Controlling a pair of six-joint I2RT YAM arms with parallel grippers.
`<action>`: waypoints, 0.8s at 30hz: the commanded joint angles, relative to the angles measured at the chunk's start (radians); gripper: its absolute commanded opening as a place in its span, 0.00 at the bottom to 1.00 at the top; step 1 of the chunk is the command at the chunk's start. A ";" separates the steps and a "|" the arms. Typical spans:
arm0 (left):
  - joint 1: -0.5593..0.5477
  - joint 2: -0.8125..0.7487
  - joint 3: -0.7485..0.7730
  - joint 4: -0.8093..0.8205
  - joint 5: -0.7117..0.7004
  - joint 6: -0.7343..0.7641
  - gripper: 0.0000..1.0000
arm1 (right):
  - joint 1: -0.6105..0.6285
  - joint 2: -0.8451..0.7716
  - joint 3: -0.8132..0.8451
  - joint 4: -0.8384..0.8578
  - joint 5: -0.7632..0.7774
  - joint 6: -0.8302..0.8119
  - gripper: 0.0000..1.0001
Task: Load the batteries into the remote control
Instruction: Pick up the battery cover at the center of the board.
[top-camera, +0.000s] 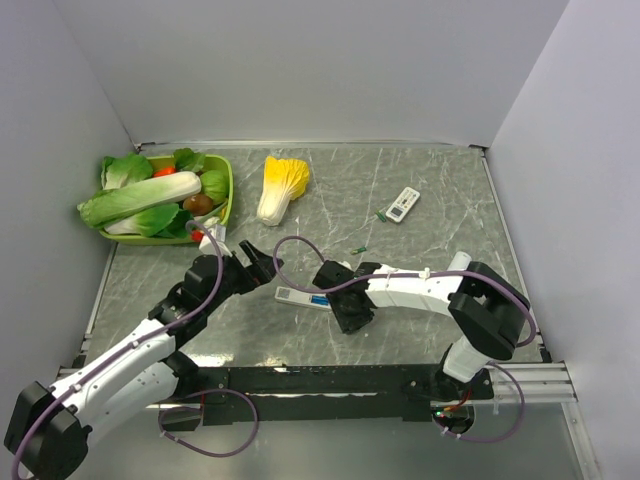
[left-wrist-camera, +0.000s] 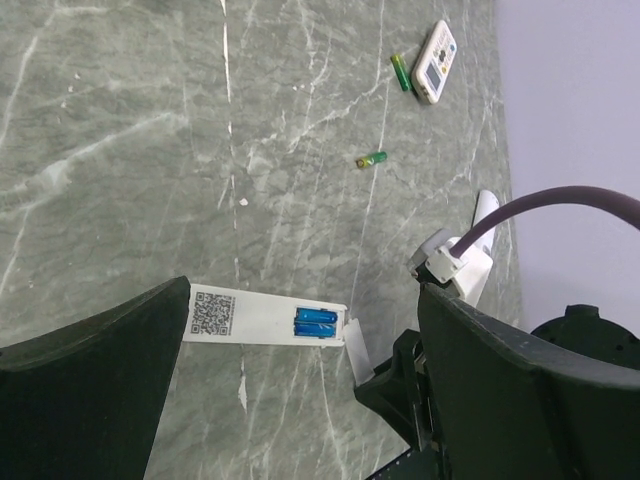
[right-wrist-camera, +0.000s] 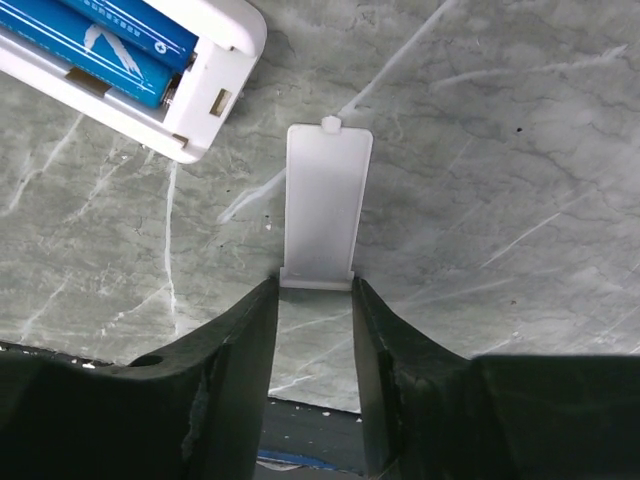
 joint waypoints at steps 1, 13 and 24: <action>0.006 0.023 -0.002 0.069 0.051 -0.018 0.99 | 0.000 0.042 0.001 0.030 0.030 -0.018 0.38; 0.006 0.064 -0.016 0.141 0.098 -0.049 0.99 | -0.027 -0.081 -0.031 -0.003 0.077 -0.052 0.22; 0.006 0.165 0.004 0.233 0.192 -0.070 0.99 | -0.032 -0.210 -0.011 -0.026 0.126 -0.095 0.20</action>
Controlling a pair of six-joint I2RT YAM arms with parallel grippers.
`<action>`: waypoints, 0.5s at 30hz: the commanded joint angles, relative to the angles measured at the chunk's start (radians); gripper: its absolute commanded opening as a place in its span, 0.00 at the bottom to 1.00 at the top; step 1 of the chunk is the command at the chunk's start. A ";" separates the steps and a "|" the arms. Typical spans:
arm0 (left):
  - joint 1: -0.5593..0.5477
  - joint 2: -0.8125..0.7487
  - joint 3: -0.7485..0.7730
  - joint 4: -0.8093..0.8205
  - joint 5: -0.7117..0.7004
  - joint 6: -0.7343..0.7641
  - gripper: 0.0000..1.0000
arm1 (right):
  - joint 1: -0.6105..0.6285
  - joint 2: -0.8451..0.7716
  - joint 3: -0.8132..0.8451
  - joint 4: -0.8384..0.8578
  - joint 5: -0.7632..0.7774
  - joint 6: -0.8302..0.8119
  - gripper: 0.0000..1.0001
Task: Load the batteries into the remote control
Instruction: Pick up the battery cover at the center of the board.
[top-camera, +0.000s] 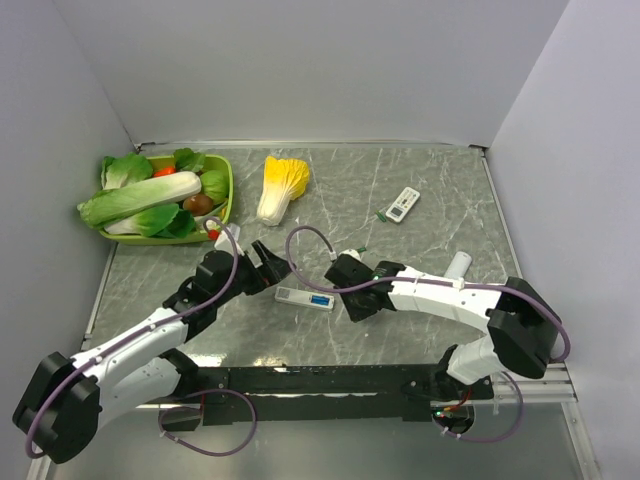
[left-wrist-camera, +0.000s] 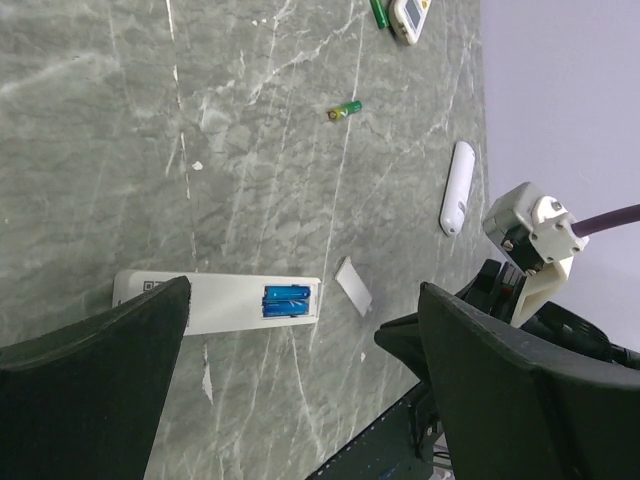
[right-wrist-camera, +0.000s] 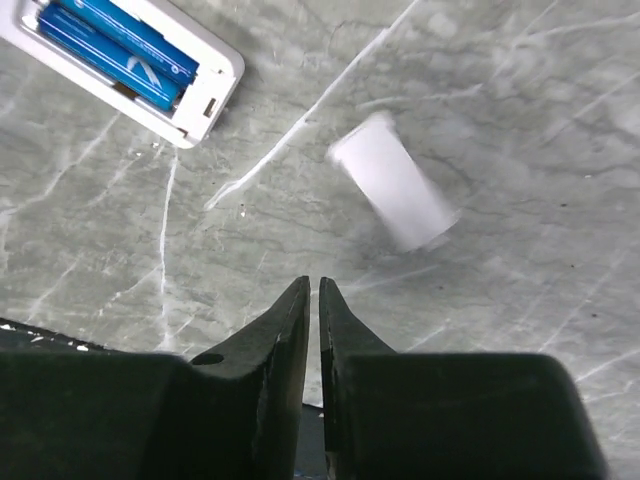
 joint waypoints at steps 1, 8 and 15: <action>0.003 0.002 0.017 0.080 0.037 -0.020 0.99 | -0.011 -0.033 0.021 -0.027 0.046 -0.020 0.22; 0.004 -0.004 0.019 0.074 0.026 -0.019 0.99 | -0.103 -0.072 -0.037 0.026 -0.007 -0.103 0.52; 0.003 -0.011 0.022 0.058 0.017 -0.017 0.99 | -0.126 0.057 0.035 0.056 -0.014 -0.149 0.59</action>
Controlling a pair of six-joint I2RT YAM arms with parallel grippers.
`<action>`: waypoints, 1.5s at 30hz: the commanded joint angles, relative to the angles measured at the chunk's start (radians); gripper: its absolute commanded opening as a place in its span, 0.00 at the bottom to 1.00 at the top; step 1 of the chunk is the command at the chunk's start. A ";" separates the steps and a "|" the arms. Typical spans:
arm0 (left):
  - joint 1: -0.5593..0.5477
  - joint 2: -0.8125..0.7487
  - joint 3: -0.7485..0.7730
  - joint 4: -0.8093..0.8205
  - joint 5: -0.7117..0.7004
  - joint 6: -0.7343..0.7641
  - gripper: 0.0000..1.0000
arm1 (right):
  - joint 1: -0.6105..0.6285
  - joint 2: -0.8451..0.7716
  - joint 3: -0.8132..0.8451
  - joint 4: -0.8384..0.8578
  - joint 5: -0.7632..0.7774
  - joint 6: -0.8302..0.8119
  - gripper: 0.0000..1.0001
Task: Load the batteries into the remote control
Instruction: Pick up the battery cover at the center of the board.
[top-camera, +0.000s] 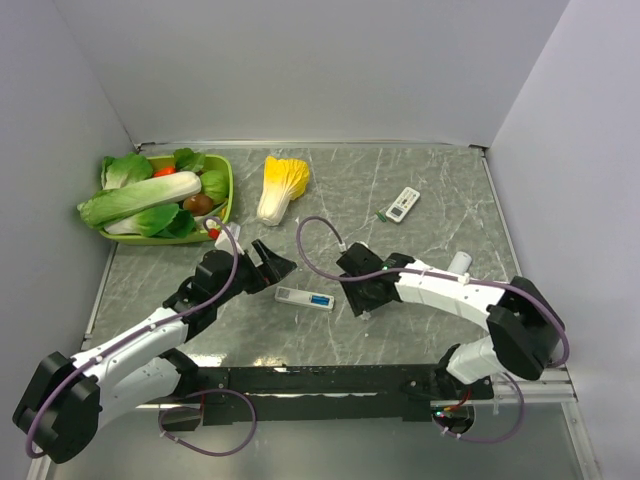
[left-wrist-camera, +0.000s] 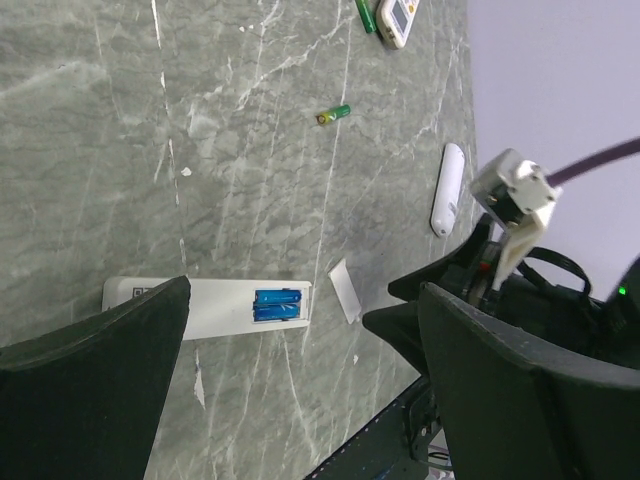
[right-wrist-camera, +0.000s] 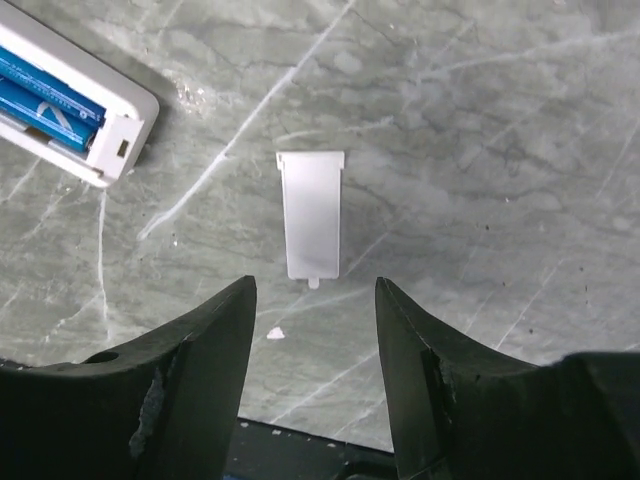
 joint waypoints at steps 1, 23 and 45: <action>0.004 -0.018 0.023 0.028 0.002 -0.015 0.99 | -0.007 0.102 0.089 0.028 0.007 -0.044 0.59; 0.005 -0.047 0.046 -0.032 -0.023 0.030 0.99 | -0.064 0.305 0.134 0.094 -0.059 -0.018 0.49; 0.010 -0.026 0.049 -0.012 -0.017 0.031 0.99 | -0.092 0.348 0.195 0.075 -0.090 -0.156 0.49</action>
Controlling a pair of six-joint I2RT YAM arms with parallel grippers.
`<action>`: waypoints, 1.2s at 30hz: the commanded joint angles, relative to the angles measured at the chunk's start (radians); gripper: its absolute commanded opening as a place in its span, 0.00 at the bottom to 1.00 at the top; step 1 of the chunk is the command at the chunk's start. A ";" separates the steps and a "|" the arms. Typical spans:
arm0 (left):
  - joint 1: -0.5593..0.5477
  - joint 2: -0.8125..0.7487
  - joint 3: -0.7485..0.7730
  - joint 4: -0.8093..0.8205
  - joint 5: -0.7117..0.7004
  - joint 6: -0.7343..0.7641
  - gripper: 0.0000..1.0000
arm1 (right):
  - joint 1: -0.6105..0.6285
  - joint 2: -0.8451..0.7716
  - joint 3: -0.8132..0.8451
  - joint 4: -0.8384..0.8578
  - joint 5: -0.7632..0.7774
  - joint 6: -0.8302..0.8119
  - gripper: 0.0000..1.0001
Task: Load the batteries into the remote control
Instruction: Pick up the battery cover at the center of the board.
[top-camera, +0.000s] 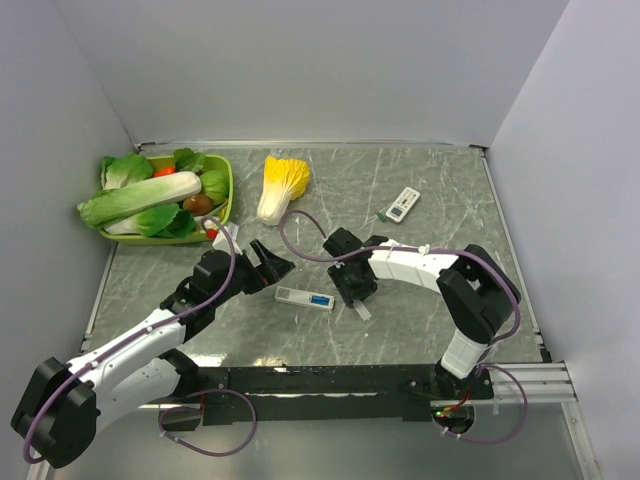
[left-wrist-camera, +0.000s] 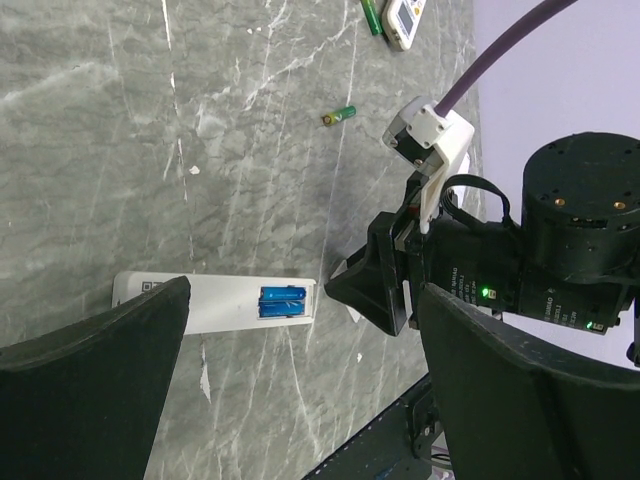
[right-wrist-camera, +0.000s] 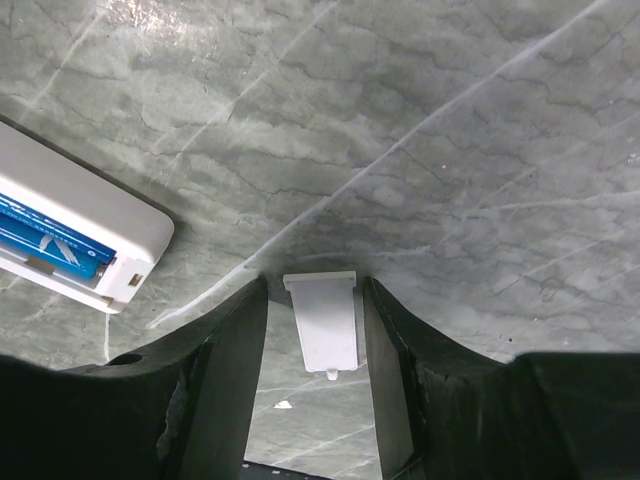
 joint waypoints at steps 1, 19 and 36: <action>0.005 0.004 0.041 0.037 -0.006 0.019 0.99 | -0.014 0.060 0.035 0.040 0.015 -0.038 0.48; 0.004 0.030 0.010 0.229 0.155 0.094 0.99 | -0.015 -0.086 0.022 0.036 0.040 -0.033 0.22; -0.120 0.163 -0.039 0.632 0.162 0.298 0.98 | -0.040 -0.297 0.199 -0.037 0.083 0.036 0.21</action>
